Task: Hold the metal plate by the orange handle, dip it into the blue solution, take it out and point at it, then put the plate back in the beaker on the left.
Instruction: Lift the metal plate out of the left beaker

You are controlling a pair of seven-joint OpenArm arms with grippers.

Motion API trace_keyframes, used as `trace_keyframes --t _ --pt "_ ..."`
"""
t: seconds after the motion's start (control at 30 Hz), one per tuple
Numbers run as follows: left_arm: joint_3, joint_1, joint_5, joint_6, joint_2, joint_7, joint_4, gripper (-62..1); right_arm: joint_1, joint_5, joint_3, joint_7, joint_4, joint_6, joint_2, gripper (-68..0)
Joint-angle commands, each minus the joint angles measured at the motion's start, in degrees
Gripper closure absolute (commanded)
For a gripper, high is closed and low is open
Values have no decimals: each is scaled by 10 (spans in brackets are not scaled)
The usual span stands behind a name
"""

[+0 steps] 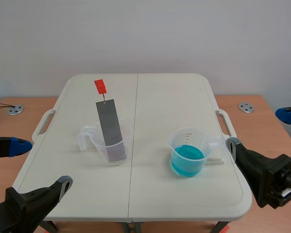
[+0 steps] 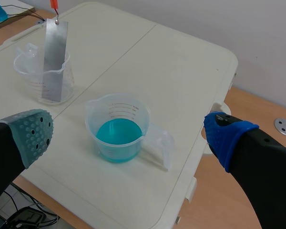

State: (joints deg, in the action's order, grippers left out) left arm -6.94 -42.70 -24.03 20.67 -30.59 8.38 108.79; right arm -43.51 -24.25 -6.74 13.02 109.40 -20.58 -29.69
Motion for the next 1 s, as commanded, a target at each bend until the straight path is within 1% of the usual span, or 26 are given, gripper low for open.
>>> trace_keyframes --t 0.0,0.57,0.7,0.97 --pt "-1 -3 -3 1 4 -8 9 -623 7 -6 -4 8 8 0 -3 -663" --pt "-1 -3 -3 1 4 -8 9 -623 7 -5 -4 9 8 0 -3 -663" --pt "-1 -3 -3 1 4 -8 9 -623 7 -6 -4 23 8 0 -3 -663" --pt "-1 -3 -3 0 4 -8 9 -623 7 -6 -3 23 8 0 -3 -663"
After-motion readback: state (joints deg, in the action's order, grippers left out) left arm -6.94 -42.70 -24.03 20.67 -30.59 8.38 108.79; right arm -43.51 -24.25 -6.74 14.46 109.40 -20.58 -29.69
